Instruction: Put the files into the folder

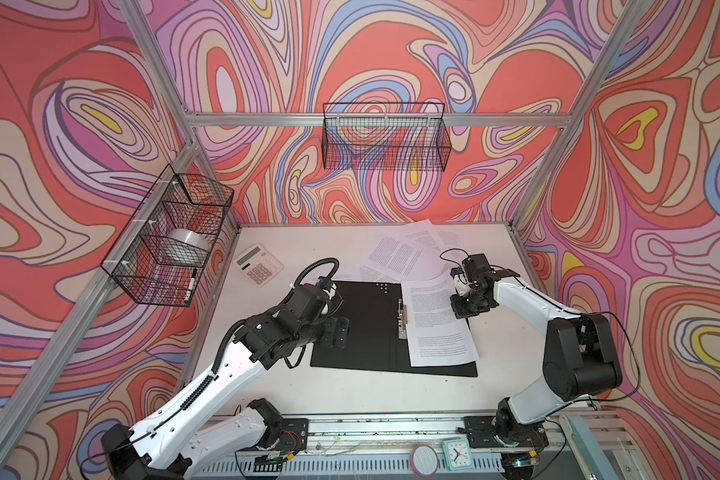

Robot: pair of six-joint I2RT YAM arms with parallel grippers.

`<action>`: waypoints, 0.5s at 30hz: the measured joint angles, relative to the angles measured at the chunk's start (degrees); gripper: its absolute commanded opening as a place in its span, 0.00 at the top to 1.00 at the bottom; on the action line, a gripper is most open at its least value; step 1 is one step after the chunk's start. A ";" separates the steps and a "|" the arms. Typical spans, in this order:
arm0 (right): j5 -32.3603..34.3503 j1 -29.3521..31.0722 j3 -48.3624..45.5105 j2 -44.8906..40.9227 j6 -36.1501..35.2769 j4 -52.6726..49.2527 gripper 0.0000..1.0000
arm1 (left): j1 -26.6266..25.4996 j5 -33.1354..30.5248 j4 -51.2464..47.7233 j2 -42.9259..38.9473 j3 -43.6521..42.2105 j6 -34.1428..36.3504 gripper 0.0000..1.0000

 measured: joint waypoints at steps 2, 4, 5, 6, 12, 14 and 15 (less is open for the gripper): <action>0.31 0.00 0.17 -0.04 0.00 -0.13 1.00 | 0.00 -0.02 0.00 0.00 0.00 0.00 0.03; 0.33 0.02 0.28 -0.07 0.07 -0.57 1.00 | 0.00 0.00 0.00 0.00 0.00 0.00 0.03; 0.33 0.07 0.37 -0.07 0.17 -0.87 1.00 | 0.00 0.00 0.00 0.00 0.00 0.00 0.03; 0.31 0.07 0.50 -0.07 0.33 -1.20 1.00 | 0.00 0.00 0.00 0.00 0.00 0.00 0.03; 0.28 0.24 1.55 0.17 2.10 -2.93 1.00 | 0.04 0.17 0.00 0.00 0.00 0.00 0.03; 0.26 0.50 1.55 0.20 2.84 -3.23 1.00 | 0.04 0.20 0.00 0.00 0.00 0.00 0.03; 0.24 0.66 1.55 0.22 3.23 -3.28 1.00 | 0.04 0.20 0.00 0.00 0.00 0.00 0.03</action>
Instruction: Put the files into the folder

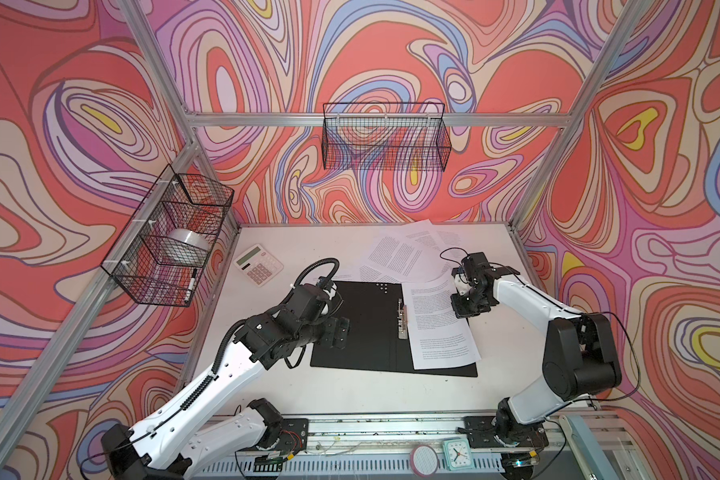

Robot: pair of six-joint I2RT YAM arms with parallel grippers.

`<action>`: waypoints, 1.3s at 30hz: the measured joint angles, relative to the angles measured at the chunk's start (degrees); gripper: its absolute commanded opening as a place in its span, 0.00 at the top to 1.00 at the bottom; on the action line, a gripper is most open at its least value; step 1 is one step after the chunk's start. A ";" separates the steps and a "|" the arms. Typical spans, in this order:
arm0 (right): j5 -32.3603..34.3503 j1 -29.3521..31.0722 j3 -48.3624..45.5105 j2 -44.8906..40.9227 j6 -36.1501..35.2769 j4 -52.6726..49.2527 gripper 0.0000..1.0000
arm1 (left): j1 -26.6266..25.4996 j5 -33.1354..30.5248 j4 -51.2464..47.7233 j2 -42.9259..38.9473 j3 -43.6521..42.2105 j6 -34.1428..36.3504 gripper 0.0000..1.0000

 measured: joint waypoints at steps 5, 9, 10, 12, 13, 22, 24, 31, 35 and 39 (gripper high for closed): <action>-0.57 0.70 0.02 0.31 2.10 -0.31 1.00 | 0.00 0.15 0.00 0.00 0.00 0.00 0.03; -1.57 1.07 0.02 0.33 3.87 -0.28 1.00 | 0.00 0.50 0.00 -0.02 0.00 0.00 0.03; -1.70 1.09 0.00 0.35 4.20 -0.28 1.00 | 0.00 0.61 0.00 -0.02 0.00 0.00 0.03; -2.08 1.22 0.00 0.48 4.96 -0.28 1.00 | 0.00 0.72 0.00 -0.02 0.00 0.00 0.03; -2.21 1.27 -0.04 0.52 5.31 -0.28 1.00 | 0.00 0.81 0.00 -0.02 0.00 0.00 0.03; -5.18 1.36 -1.01 0.28 9.44 0.37 1.00 | 0.00 1.07 0.00 -0.02 0.00 0.00 0.03; -5.53 1.36 -1.62 -0.07 10.38 0.48 1.00 | 0.00 1.09 0.00 -0.04 0.00 0.00 0.03; -5.57 1.38 -3.08 -1.99 13.31 1.16 1.00 | 0.00 1.33 0.00 -0.15 0.00 0.00 0.03; -5.84 1.38 -3.58 -1.99 13.97 1.84 1.00 | 0.00 1.51 0.00 -0.15 0.00 0.00 0.03; -5.95 1.40 -4.39 -1.99 14.21 2.60 1.00 | 0.00 1.51 0.00 -0.15 0.00 0.00 0.03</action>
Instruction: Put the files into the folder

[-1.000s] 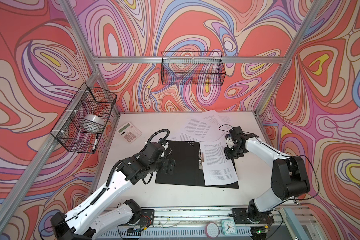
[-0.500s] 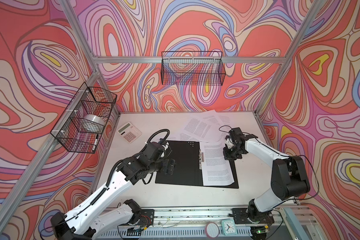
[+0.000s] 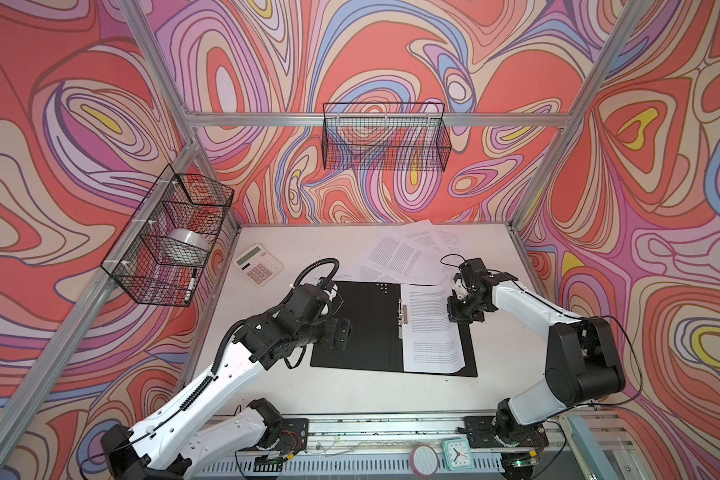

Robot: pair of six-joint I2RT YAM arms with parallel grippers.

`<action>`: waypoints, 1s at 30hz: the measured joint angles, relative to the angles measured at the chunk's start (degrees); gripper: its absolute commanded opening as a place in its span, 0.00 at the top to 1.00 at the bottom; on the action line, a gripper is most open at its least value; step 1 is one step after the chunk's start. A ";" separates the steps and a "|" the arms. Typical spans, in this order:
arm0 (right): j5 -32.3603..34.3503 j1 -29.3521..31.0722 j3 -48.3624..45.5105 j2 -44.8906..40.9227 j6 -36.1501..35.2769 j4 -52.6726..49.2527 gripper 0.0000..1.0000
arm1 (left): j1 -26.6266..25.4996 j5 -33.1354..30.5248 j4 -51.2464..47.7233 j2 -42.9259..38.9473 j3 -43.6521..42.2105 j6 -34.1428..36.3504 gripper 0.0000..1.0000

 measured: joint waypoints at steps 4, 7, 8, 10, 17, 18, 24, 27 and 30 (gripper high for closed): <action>0.42 0.02 -0.37 0.00 0.00 0.28 1.00 | 0.20 0.02 0.00 0.00 0.00 0.00 0.03; 0.59 0.04 -0.83 0.00 0.15 0.81 1.00 | 0.28 0.02 0.00 0.00 0.00 0.00 0.03; 0.70 0.04 -0.96 0.00 0.17 0.94 1.00 | 0.28 0.02 0.00 0.00 0.00 0.02 0.03; 1.14 0.04 -0.98 0.00 0.22 1.07 1.00 | 0.28 0.02 0.02 0.00 0.00 0.00 0.03; 2.89 0.04 -0.98 -0.09 0.61 1.84 0.96 | 0.28 0.24 0.02 0.00 0.00 0.02 0.03; 3.02 0.04 -0.98 -0.09 0.63 1.84 0.96 | 0.28 0.61 0.02 -0.02 0.00 0.02 0.03; 3.26 0.04 -0.98 -0.09 0.85 2.78 0.92 | 0.28 4.15 0.92 -1.66 -0.85 0.50 0.02; 3.37 0.04 -0.98 -0.09 1.03 3.08 0.90 | 0.28 5.68 1.22 -3.13 -1.49 0.68 0.02; 3.45 0.04 -0.98 -0.09 1.11 3.19 0.86 | 0.28 6.43 1.55 -3.52 -1.49 0.90 0.02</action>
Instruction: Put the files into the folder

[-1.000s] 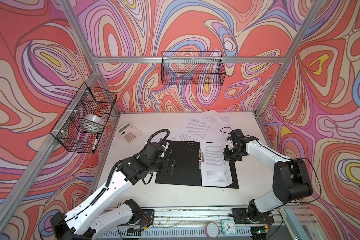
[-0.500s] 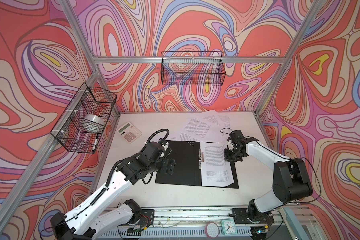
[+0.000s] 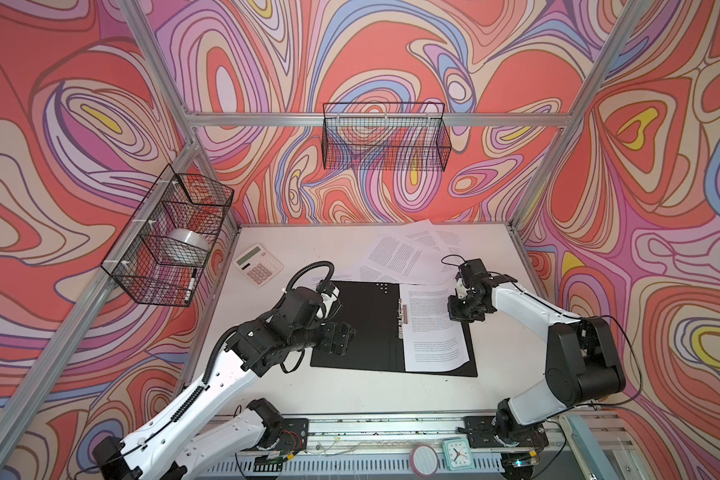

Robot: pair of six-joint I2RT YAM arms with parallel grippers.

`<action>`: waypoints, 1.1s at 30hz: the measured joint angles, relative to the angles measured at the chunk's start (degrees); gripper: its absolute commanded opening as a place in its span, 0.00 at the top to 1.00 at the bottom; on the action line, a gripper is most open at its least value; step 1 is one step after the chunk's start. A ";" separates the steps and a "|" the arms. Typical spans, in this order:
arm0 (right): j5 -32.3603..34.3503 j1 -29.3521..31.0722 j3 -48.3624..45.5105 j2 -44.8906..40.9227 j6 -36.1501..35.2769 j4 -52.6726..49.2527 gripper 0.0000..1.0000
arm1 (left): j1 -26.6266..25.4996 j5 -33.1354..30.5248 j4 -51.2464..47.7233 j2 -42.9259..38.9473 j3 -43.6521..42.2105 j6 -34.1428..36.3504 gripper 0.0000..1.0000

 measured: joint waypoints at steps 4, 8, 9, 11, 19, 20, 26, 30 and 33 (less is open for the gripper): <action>0.55 0.00 -0.68 -0.11 0.79 0.70 0.48 | 0.00 0.46 0.11 0.04 0.00 0.00 0.02; 1.68 0.00 -1.27 -0.55 1.40 0.87 0.02 | 0.04 0.59 0.11 0.11 0.00 0.00 0.02; 2.14 0.00 -1.36 -0.81 1.33 0.98 0.02 | 0.04 0.59 0.11 0.11 0.00 0.00 0.02; 3.06 0.00 -1.42 -1.42 1.90 0.98 0.02 | 0.04 0.59 0.11 0.13 0.00 0.00 0.02; 11.04 0.00 0.46 -7.43 3.34 -0.66 0.02 | 0.04 -0.63 0.09 0.31 0.00 0.00 0.01; 12.15 0.00 1.03 -8.63 3.50 -0.72 0.02 | 0.04 -1.09 0.09 0.39 0.00 0.00 0.02; 13.81 0.00 3.41 -22.80 5.60 3.89 0.01 | 1.07 -5.14 0.07 0.87 0.00 -0.20 0.01; 9.88 0.20 7.54 -22.62 7.41 6.49 0.14 | 3.89 -7.13 0.09 3.69 0.00 -2.23 0.01; 6.95 3.26 9.14 -17.31 8.15 8.98 0.31 | 7.19 -6.12 0.83 7.26 -0.37 -4.81 0.01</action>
